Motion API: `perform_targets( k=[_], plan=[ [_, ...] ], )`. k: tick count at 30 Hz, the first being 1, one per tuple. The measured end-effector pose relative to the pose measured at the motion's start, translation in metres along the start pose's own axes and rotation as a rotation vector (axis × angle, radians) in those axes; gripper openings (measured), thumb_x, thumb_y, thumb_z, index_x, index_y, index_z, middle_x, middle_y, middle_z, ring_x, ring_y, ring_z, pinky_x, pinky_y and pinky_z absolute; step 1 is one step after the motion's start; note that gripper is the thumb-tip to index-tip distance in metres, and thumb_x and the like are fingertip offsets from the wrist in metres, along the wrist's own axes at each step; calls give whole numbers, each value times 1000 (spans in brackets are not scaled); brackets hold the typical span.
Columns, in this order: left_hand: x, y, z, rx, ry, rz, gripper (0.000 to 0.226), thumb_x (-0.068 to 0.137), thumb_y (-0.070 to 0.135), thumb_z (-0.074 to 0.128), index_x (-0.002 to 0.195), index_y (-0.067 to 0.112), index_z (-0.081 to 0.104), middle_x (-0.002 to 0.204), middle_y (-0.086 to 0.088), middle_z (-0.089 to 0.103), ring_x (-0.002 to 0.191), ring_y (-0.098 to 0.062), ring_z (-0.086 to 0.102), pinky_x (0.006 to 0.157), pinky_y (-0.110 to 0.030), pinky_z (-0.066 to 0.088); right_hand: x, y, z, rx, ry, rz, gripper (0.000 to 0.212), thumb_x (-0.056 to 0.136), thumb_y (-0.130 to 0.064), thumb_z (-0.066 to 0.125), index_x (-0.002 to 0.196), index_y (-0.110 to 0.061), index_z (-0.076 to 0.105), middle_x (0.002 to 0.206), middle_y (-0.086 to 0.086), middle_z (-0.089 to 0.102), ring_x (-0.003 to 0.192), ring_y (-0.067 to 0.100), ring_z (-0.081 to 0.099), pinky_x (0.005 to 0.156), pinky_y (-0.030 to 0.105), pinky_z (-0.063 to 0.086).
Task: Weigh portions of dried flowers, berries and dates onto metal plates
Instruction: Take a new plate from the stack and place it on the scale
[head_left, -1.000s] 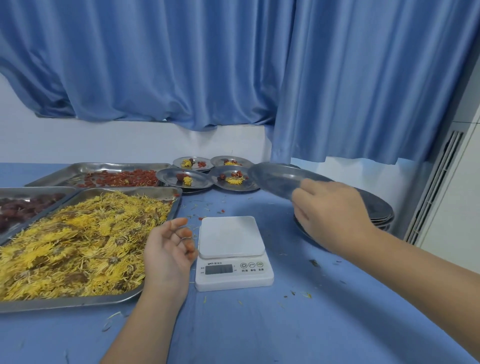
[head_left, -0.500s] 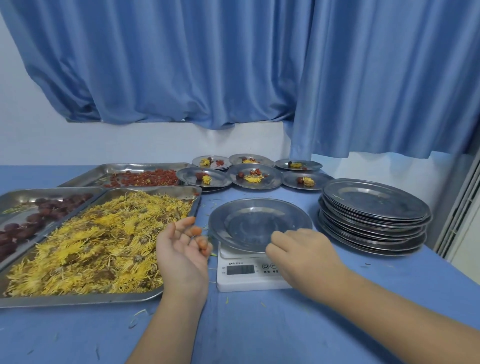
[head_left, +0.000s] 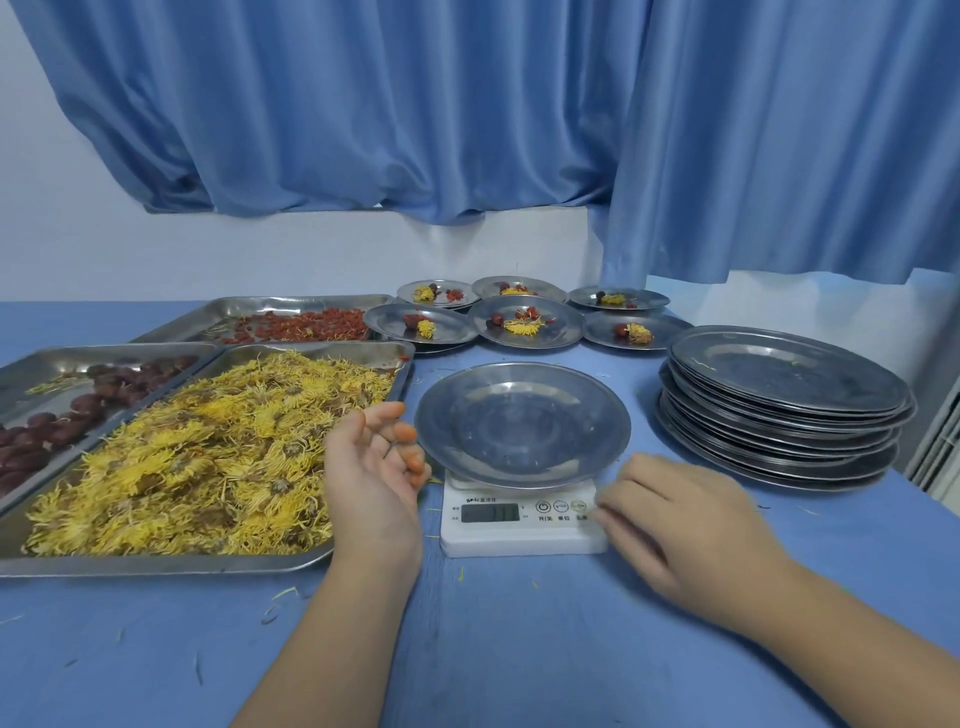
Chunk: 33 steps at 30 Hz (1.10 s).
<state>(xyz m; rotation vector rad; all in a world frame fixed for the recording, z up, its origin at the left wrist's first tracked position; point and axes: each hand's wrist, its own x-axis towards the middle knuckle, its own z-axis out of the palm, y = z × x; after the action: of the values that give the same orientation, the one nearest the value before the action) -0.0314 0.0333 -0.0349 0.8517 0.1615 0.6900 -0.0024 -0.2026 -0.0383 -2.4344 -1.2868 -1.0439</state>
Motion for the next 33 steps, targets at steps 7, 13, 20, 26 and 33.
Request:
perform_targets(
  k=[7,13,20,26,33],
  plan=[
    [-1,-1,2,62,-14,9,36,100,32,34,86,13,61,61,4,54,53,-11,40,56,-27,30,10,11,7,240,-47,334,14,90,-28,59,81,-17,60,82,-6,53,75,18,54,66,38,47],
    [0,-1,-2,59,-22,16,36,99,33,34,86,14,62,63,2,54,54,-12,41,56,-27,31,1,10,2,321,-204,280,27,88,-49,45,80,-26,58,77,-13,56,75,10,55,69,35,48],
    [0,-3,-1,120,-32,11,35,98,33,36,84,15,62,62,3,54,52,-11,42,55,-27,31,-4,6,7,288,-397,231,45,81,-69,30,105,-37,52,70,-21,44,79,-2,44,70,30,46],
    [0,-3,-1,155,-79,25,28,80,37,46,80,15,64,58,5,55,49,-8,44,47,-20,35,-4,0,10,320,-396,316,37,79,-67,35,101,-41,49,66,-13,47,76,-1,45,62,23,39],
    [-1,-3,2,210,-94,63,26,76,34,47,80,13,62,57,5,53,48,-8,42,47,-21,32,2,-1,12,477,-410,440,37,73,-69,46,89,-36,50,61,-14,52,56,5,46,52,20,36]
  ],
)
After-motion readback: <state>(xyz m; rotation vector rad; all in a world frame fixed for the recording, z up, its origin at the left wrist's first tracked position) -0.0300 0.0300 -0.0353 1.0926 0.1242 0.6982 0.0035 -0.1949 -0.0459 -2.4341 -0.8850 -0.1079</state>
